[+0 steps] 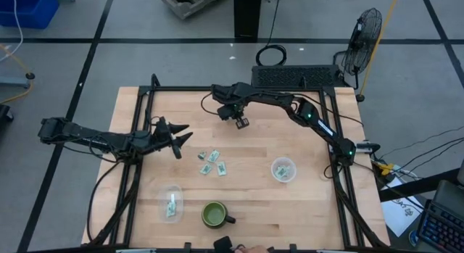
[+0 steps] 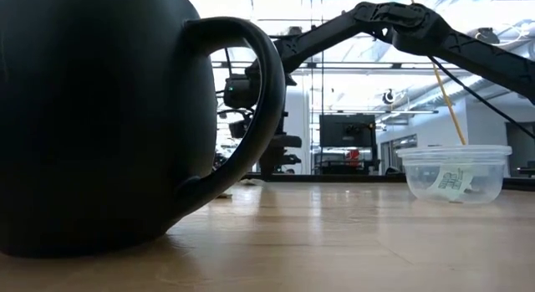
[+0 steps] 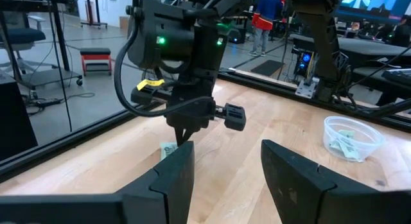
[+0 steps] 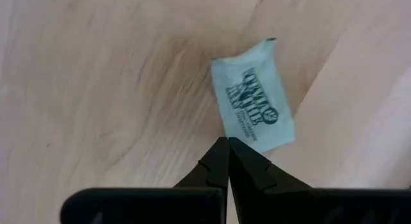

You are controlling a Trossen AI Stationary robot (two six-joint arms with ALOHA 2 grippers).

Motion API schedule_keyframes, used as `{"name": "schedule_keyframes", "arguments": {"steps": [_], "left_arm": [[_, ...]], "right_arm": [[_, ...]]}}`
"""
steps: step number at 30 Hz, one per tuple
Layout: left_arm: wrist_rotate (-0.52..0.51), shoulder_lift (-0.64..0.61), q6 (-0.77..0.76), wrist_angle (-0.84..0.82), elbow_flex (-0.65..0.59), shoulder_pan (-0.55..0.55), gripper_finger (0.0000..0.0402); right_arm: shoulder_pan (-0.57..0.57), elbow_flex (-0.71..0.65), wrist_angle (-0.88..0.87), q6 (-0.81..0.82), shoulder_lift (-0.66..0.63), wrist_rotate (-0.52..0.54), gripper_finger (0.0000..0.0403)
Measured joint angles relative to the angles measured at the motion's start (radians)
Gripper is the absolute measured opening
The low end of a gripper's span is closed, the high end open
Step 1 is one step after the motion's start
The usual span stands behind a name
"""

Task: Pick and place Stevia / Truvia into bins
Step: Put the white stevia packet into the circular transparent container

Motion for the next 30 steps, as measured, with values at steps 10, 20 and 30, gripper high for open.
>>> {"name": "schedule_keyframes", "arguments": {"steps": [10,20,30], "left_arm": [[0.000,0.000,0.000,0.000,0.000,0.000,0.0184],[0.000,0.000,0.000,0.000,0.000,0.000,0.0184],[0.000,0.000,0.000,0.000,0.000,0.000,0.0184]], "right_arm": [[-0.016,0.000,-0.051,-0.006,0.000,-0.027,0.0000],[0.020,-0.001,0.071,-0.125,-0.001,0.080,0.0000],[0.032,0.000,0.108,-0.176,0.023,0.149,0.0000]]}}
